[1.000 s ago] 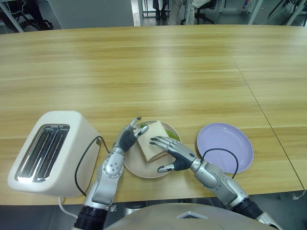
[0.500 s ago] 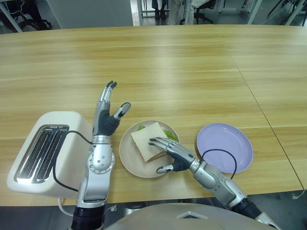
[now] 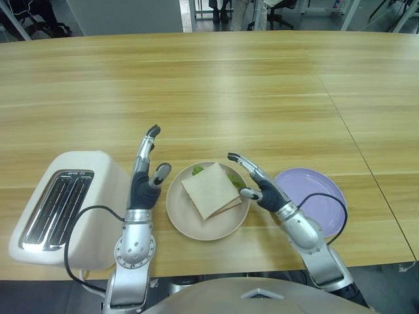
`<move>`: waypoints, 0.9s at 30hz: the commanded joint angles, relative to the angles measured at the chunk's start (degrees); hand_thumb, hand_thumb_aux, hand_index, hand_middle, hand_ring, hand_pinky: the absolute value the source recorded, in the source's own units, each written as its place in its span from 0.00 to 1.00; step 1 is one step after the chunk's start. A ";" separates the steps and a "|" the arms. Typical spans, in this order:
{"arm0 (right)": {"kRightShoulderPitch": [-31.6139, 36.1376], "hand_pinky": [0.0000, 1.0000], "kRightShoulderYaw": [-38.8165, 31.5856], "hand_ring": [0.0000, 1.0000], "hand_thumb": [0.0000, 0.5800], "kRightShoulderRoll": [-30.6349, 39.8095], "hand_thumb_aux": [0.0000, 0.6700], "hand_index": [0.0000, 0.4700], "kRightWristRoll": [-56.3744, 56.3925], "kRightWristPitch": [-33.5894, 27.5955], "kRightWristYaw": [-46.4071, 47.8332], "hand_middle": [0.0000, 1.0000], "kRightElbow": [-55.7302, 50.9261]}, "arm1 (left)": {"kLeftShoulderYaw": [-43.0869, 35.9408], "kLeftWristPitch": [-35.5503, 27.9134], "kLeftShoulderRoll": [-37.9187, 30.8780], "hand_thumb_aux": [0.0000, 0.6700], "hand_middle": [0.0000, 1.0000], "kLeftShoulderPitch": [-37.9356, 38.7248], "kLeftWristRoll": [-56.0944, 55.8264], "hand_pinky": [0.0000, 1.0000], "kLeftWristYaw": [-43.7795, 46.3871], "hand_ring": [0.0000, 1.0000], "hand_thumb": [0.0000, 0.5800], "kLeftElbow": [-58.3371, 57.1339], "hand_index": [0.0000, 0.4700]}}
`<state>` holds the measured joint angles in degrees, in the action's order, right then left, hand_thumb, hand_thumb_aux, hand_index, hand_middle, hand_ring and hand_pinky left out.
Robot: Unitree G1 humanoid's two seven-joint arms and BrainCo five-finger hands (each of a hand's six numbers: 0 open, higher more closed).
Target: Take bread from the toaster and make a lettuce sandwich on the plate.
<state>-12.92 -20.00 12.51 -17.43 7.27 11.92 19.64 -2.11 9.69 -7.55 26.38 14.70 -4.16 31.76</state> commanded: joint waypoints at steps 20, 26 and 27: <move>-16.72 1.00 -1.79 1.00 1.00 7.59 1.00 0.98 19.76 0.33 14.79 1.00 2.82 | -8.19 14.02 -12.22 1.00 1.00 22.81 -11.97 1.00 18.11 1.00 1.00 -2.90 0.98; -19.06 1.00 -3.22 1.00 1.00 9.69 1.00 0.98 22.23 -2.06 17.64 1.00 2.94 | -9.17 13.54 -17.06 1.00 1.00 24.98 -13.38 1.00 23.30 1.00 1.00 -4.78 0.98; -19.33 1.00 -3.41 1.00 1.00 10.06 1.00 0.98 22.22 -2.33 17.94 1.00 2.75 | -9.56 13.60 -17.78 1.00 1.00 25.46 -13.31 1.00 24.08 1.00 1.00 -4.99 0.98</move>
<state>-31.70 -22.97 21.82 4.17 6.32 28.99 21.98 -10.56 23.71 -24.37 50.84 1.46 18.21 27.99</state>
